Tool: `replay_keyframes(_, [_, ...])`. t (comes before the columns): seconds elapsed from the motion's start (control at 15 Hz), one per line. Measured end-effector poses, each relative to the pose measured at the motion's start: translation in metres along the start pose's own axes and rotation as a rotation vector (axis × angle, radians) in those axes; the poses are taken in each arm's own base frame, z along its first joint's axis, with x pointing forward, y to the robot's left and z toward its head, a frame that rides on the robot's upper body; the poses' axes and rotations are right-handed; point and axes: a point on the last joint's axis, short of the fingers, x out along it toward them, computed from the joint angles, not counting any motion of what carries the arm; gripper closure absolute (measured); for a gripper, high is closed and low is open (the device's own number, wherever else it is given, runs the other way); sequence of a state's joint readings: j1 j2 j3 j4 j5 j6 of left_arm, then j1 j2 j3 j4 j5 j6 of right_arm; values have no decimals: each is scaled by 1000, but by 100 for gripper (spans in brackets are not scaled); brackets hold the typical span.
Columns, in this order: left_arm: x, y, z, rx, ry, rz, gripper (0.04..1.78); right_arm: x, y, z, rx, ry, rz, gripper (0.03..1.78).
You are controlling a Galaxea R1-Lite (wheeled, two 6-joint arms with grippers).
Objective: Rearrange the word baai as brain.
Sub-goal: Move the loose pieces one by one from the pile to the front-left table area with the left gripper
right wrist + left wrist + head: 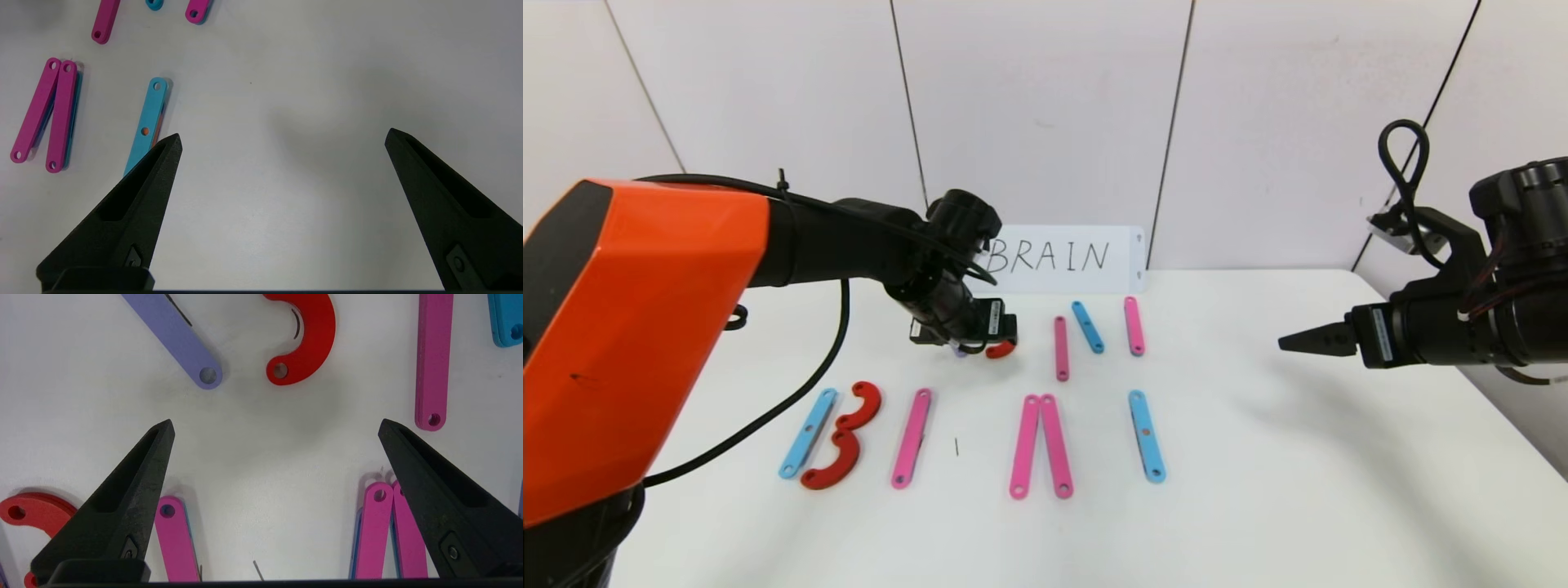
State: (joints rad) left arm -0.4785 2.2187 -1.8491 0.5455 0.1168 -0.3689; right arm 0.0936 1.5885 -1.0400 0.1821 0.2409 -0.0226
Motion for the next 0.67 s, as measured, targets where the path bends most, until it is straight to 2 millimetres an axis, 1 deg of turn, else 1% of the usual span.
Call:
replay_keyframes(0.2, [16,-11,4,19,-35,40,7,0,0,0,0,0,0,7])
replay_keyframes(0.4, [32,-22,2,49,-47,49,7,0,0,0,0,-2,-1,7])
replay_keyframes(0.67, [50,-28,1,59,-95,56,7,-1,0,0,0,-2,0,7])
